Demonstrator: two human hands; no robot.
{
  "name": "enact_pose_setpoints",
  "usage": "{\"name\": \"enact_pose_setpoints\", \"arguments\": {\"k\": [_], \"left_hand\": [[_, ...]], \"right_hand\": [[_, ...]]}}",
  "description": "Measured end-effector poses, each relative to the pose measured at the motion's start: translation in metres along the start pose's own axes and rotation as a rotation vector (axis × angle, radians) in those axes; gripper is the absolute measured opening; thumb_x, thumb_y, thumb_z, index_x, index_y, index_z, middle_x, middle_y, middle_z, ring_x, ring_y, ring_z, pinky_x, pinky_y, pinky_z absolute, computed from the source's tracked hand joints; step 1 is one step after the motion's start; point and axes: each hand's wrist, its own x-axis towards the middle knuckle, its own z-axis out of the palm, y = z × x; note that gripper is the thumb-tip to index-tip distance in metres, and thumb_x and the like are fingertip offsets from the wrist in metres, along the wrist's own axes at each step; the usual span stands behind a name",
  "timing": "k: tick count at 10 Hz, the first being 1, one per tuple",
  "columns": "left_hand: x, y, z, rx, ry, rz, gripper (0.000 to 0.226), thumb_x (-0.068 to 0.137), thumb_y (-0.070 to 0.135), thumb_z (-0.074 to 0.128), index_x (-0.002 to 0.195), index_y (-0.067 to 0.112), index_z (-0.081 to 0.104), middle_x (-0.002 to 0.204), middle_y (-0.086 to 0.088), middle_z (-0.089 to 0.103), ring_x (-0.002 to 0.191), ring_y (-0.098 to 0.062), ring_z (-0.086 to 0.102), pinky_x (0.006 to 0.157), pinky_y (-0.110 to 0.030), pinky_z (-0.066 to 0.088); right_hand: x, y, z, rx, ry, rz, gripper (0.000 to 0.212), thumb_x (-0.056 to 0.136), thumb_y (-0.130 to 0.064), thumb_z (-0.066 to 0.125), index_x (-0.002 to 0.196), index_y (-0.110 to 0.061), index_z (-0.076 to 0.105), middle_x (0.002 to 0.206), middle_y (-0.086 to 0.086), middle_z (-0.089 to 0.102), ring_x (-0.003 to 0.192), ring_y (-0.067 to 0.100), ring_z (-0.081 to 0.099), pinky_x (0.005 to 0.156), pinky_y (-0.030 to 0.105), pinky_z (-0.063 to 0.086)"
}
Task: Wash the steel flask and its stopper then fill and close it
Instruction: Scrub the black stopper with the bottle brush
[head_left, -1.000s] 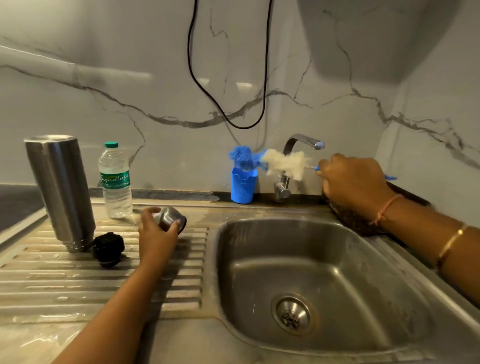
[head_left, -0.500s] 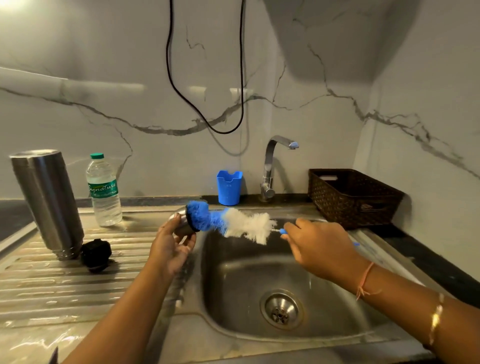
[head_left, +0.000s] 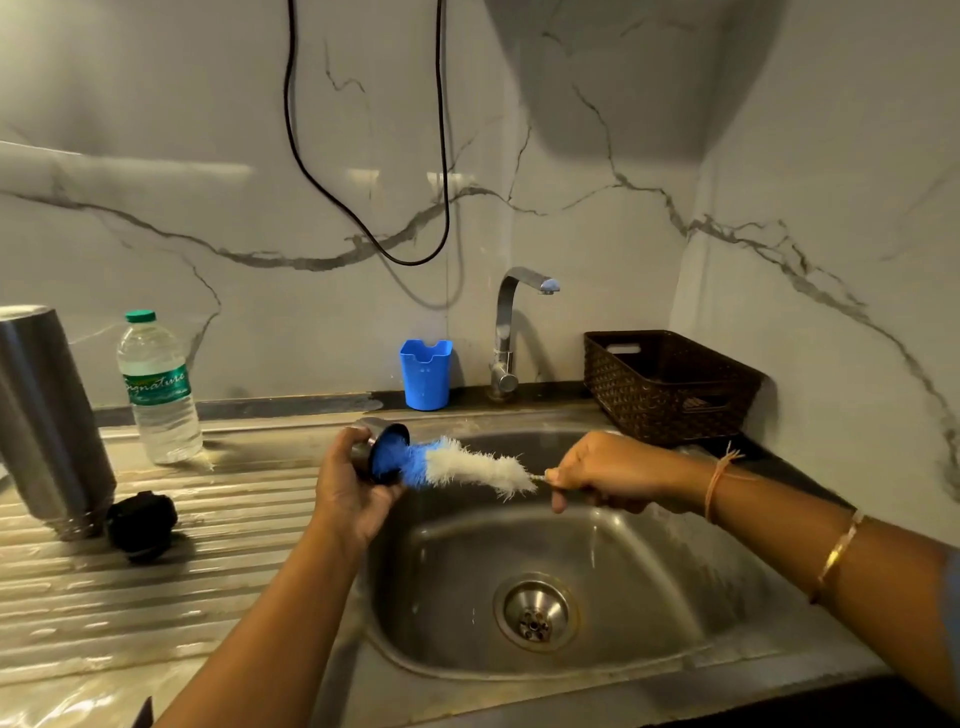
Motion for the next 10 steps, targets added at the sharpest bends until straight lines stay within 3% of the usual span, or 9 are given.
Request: {"name": "enact_pose_setpoints", "arguments": {"k": [2,3,4,5,6,7,8,9,10], "left_hand": [[0.005,-0.006,-0.001,-0.068,0.063,0.014,0.024,0.085,0.022,0.065,0.106,0.012,0.06,0.108,-0.011,0.064,0.101,-0.028,0.061,0.096,-0.049,0.047],[0.006,-0.003,-0.004,-0.091,0.045,0.024,0.034,0.084,0.024,0.066,0.115,0.011,0.058,0.114,-0.01,0.062,0.103,-0.028,0.061,0.095,-0.049,0.047],[0.004,0.0,-0.01,-0.154,0.02,0.016,0.032,0.086,0.026,0.063,0.114,0.01,0.058,0.11,-0.012,0.062,0.099,-0.027,0.061,0.089,-0.044,0.05],[0.003,0.001,-0.013,-0.185,0.008,0.029,0.025,0.088,0.029,0.061,0.106,0.01,0.06,0.109,-0.013,0.062,0.101,-0.028,0.061,0.089,-0.044,0.05],[0.003,0.001,-0.01,-0.19,0.039,0.041,0.026,0.088,0.029,0.062,0.106,0.01,0.06,0.113,-0.014,0.063,0.105,-0.029,0.061,0.1,-0.046,0.045],[0.002,-0.003,-0.01,-0.167,0.027,0.031,0.039,0.085,0.03,0.064,0.117,0.01,0.058,0.113,-0.013,0.064,0.104,-0.027,0.063,0.096,-0.045,0.049],[0.003,-0.004,-0.013,-0.177,-0.019,0.017,0.038,0.079,0.029,0.066,0.112,0.011,0.06,0.108,-0.011,0.065,0.1,-0.026,0.063,0.09,-0.044,0.053],[0.007,-0.002,-0.016,-0.183,0.006,0.032,0.04,0.085,0.029,0.063,0.119,0.01,0.057,0.112,-0.012,0.063,0.106,-0.029,0.061,0.098,-0.047,0.047],[0.013,0.001,-0.018,-0.209,0.061,0.038,0.044,0.087,0.032,0.062,0.123,0.008,0.054,0.12,-0.015,0.06,0.11,-0.03,0.059,0.101,-0.048,0.044]], "right_hand": [[0.005,0.021,0.02,-1.235,0.585,-0.532,0.02,0.083,-0.031,0.058,0.089,-0.014,0.065,0.066,0.002,0.057,0.043,0.015,0.047,0.039,0.022,0.023],[0.008,0.013,0.019,-1.056,0.516,-0.501,0.014,0.083,-0.024,0.058,0.09,-0.014,0.066,0.066,0.001,0.059,0.045,0.013,0.046,0.042,0.021,0.02],[0.006,-0.01,0.016,0.006,0.038,-0.035,0.027,0.094,-0.032,0.053,0.094,-0.01,0.069,0.058,-0.002,0.052,0.043,0.007,0.037,0.042,0.018,0.026],[0.011,-0.009,0.021,0.004,0.023,-0.079,0.03,0.094,-0.032,0.052,0.084,-0.009,0.068,0.05,-0.003,0.047,0.039,0.008,0.037,0.042,0.023,0.031],[0.02,0.008,0.027,-0.944,0.548,-0.418,0.032,0.091,-0.029,0.04,0.068,-0.016,0.057,0.055,-0.002,0.051,0.043,0.014,0.044,0.041,0.025,0.022],[0.023,0.009,0.029,-1.022,0.618,-0.469,0.032,0.087,-0.026,0.036,0.066,-0.015,0.059,0.053,0.0,0.051,0.038,0.015,0.045,0.04,0.021,0.013],[0.019,-0.01,0.017,-0.124,0.064,-0.09,0.034,0.097,-0.029,0.041,0.08,-0.012,0.065,0.052,-0.004,0.044,0.04,0.007,0.036,0.038,0.017,0.022],[0.026,-0.011,0.017,0.261,-0.16,0.085,0.035,0.098,-0.033,0.044,0.083,-0.01,0.065,0.051,-0.004,0.041,0.038,0.005,0.03,0.037,0.017,0.025],[0.022,-0.007,0.027,-0.577,0.244,-0.272,0.026,0.093,-0.039,0.051,0.087,-0.015,0.06,0.07,0.001,0.056,0.055,0.012,0.05,0.049,0.024,0.033]]}}
